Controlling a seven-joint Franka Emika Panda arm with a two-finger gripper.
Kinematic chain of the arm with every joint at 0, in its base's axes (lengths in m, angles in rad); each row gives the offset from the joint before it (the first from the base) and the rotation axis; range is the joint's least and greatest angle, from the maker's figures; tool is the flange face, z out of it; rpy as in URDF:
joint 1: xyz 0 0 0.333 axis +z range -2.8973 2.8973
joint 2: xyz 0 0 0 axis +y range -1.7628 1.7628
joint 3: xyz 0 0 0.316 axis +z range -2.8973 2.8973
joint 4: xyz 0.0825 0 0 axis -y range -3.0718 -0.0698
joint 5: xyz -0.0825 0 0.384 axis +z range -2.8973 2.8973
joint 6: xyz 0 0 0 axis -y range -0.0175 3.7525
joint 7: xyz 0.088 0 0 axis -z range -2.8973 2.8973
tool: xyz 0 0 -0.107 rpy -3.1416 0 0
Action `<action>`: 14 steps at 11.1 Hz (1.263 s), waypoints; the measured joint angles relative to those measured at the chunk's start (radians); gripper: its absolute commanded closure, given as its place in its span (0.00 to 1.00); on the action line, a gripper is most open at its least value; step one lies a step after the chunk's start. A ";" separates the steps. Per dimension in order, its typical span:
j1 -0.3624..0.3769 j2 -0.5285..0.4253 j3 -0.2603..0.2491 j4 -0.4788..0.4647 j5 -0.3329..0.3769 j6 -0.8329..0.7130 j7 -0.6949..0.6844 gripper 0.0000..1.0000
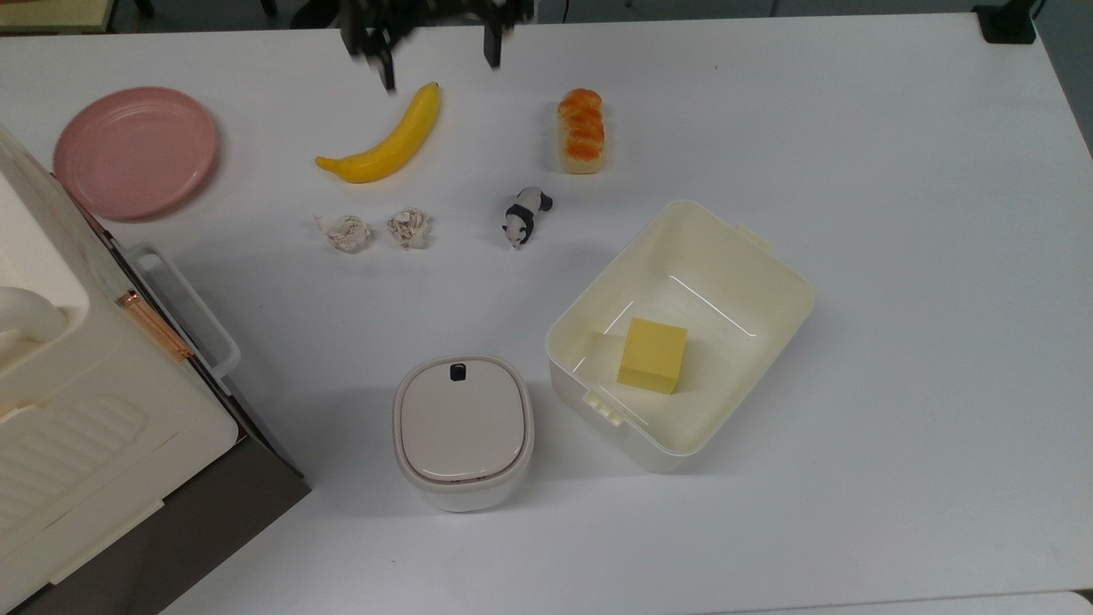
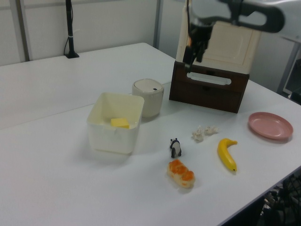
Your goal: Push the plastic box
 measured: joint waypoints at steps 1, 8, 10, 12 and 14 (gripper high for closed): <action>-0.015 -0.031 0.001 -0.005 0.023 -0.017 0.133 0.00; -0.063 -0.053 0.003 -0.076 0.127 -0.042 0.474 0.00; -0.059 -0.053 0.003 -0.089 0.130 -0.041 0.475 0.00; -0.032 -0.053 -0.018 -0.091 0.134 -0.041 0.475 0.00; 0.008 -0.053 -0.063 -0.091 0.144 -0.041 0.475 0.00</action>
